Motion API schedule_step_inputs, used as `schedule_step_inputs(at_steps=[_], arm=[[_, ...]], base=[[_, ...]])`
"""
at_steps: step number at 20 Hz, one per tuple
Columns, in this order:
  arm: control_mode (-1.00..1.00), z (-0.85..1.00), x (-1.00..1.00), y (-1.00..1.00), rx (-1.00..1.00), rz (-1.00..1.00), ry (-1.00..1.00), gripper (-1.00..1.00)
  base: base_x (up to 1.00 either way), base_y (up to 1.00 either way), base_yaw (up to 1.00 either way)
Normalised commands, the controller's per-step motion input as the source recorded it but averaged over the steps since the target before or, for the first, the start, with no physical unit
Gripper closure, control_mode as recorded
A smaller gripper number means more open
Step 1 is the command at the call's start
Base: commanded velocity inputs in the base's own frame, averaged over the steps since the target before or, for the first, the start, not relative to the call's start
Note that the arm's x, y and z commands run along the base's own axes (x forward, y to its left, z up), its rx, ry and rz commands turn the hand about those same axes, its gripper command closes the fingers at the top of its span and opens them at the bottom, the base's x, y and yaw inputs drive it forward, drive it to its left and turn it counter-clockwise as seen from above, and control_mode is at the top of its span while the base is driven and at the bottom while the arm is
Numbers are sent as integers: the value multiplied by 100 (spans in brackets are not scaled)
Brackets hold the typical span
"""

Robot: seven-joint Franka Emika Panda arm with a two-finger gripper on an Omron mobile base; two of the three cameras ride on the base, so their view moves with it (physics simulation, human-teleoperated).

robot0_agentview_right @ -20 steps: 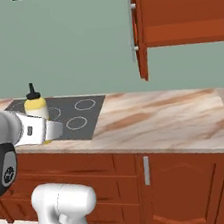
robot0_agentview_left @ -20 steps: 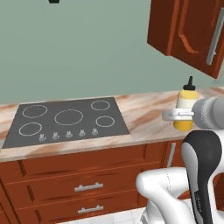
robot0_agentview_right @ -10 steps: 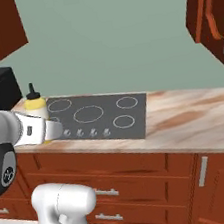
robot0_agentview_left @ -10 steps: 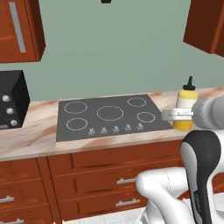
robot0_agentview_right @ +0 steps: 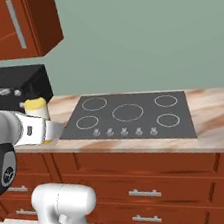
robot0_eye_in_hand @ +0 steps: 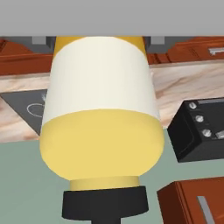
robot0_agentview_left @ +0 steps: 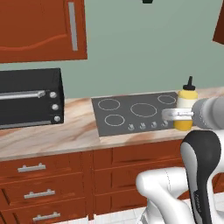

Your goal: Take 2 condiments from the cabinet and move them on the counter near the stove.Make sure the condiments are lined up with each other, next to each other.

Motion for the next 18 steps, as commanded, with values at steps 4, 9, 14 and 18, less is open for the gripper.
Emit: schedule_step_inputs(at_steps=[4,9,14,18], arm=[[100,0,0,0,0,0,0,100],[100,0,0,0,0,0,0,100],[100,0,0,0,0,0,0,100],[100,0,0,0,0,0,0,100]], base=[[-19,76,0],[-11,71,0],[0,63,0],[0,50,0]])
